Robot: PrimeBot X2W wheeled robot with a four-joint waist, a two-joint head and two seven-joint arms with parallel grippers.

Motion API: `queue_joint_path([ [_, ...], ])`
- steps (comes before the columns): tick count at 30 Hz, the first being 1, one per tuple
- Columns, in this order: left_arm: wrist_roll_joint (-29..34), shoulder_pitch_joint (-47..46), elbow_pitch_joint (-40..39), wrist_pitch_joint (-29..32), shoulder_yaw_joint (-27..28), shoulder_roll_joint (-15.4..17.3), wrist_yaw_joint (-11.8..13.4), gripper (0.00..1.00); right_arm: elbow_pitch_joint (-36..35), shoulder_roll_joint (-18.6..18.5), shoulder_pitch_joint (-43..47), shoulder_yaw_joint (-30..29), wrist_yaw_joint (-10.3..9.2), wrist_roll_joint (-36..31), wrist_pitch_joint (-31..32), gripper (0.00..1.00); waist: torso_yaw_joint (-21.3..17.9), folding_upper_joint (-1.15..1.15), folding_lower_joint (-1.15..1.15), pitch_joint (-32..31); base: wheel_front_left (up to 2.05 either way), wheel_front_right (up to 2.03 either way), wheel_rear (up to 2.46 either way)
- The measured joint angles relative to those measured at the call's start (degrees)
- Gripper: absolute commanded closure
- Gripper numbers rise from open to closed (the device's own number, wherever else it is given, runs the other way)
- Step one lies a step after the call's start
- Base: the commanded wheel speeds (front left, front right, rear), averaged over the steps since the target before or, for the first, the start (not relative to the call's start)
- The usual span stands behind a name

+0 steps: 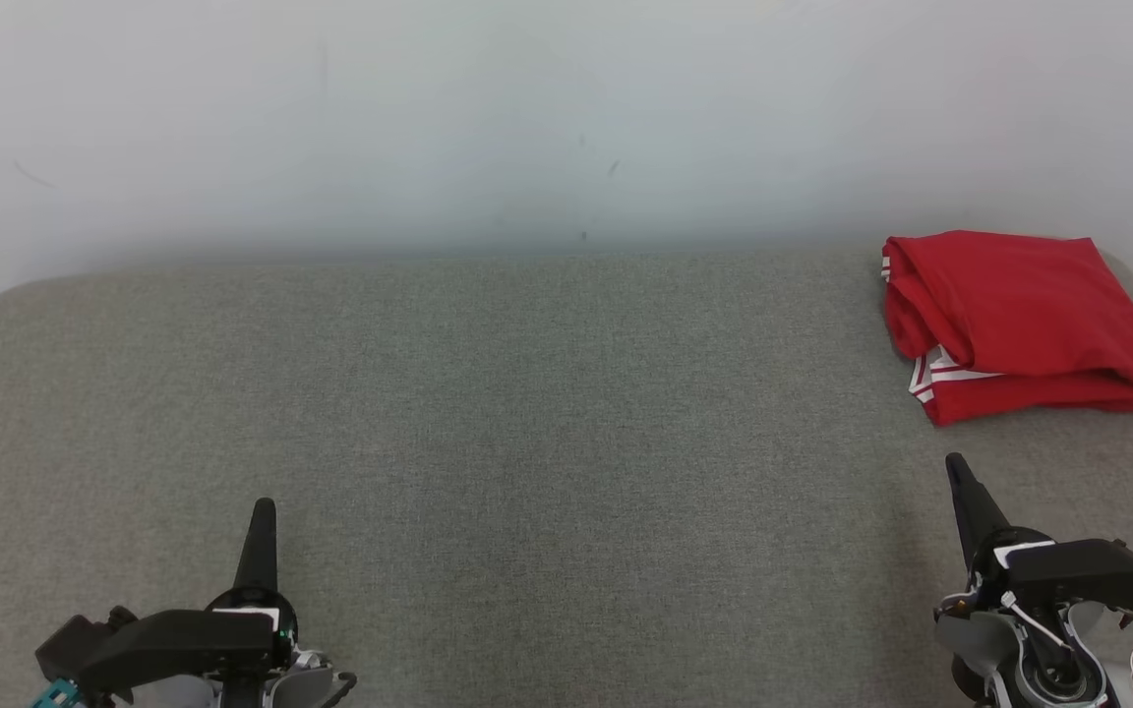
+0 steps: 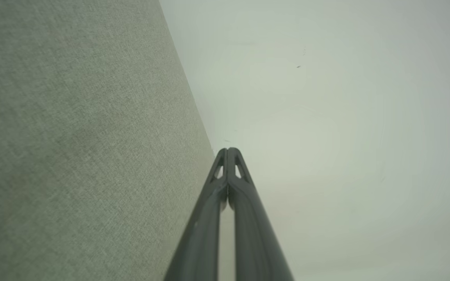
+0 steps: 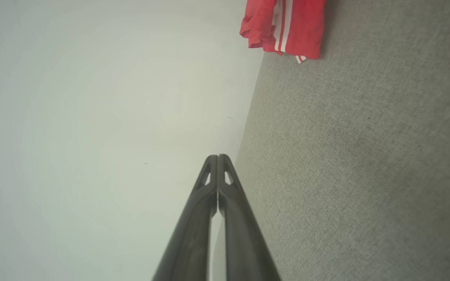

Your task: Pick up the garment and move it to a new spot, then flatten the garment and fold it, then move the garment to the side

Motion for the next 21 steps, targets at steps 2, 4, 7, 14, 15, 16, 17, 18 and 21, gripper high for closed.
queue_joint_path([
  [2,-0.8,-0.1,0.2,0.1,0.0,0.0,-0.1,1.0,0.1,0.0,-0.3,-0.2,0.0,0.7,0.4,1.0,0.0,0.0,0.0,0.0,0.0,0.0,0.0],
  [4,-1.6,-0.2,0.4,0.2,-0.1,0.0,-0.1,1.0,0.2,0.0,-0.8,-0.5,0.0,1.6,0.7,1.0,0.0,0.0,0.0,0.0,0.0,0.0,0.0],
  [7,-3.2,-0.9,0.6,0.4,-0.1,0.0,-0.1,1.0,0.5,0.0,-1.0,-0.8,0.0,2.9,1.2,1.0,0.1,0.0,0.0,0.0,0.0,0.0,0.0],
  [14,-6.2,-1.6,1.1,0.9,-0.3,0.0,-0.2,1.0,1.0,0.0,-2.0,-1.7,0.0,5.7,2.3,1.0,0.1,0.0,0.0,0.1,0.0,0.0,0.0],
  [15,-6.8,-1.8,1.2,0.9,-0.3,0.0,-0.2,1.0,1.0,0.0,-2.1,-1.8,0.0,6.0,2.4,1.0,0.2,0.0,0.0,0.1,0.0,0.0,0.0],
  [16,-7.2,-2.1,1.2,1.0,-0.3,0.0,-0.2,1.0,1.1,0.0,-2.1,-1.9,0.0,6.3,2.5,1.0,0.2,0.0,0.0,0.1,0.0,0.0,0.0],
  [17,-7.5,-2.2,1.3,1.1,-0.3,0.0,-0.2,1.0,1.2,0.0,-2.1,-2.0,0.0,6.7,2.7,1.0,0.2,0.0,0.0,0.1,0.0,0.0,0.0],
  [18,-7.8,-2.3,1.4,1.1,-0.3,0.0,-0.2,1.0,1.3,0.0,-2.1,-2.2,0.0,7.1,2.8,1.0,0.2,0.0,0.0,0.1,0.0,0.0,0.0],
  [21,-9.0,-2.5,1.6,1.2,-0.4,0.0,-0.2,1.0,1.4,0.0,-2.5,-2.5,0.0,8.0,3.3,1.0,0.2,0.0,0.0,0.1,0.0,0.0,0.0],
])
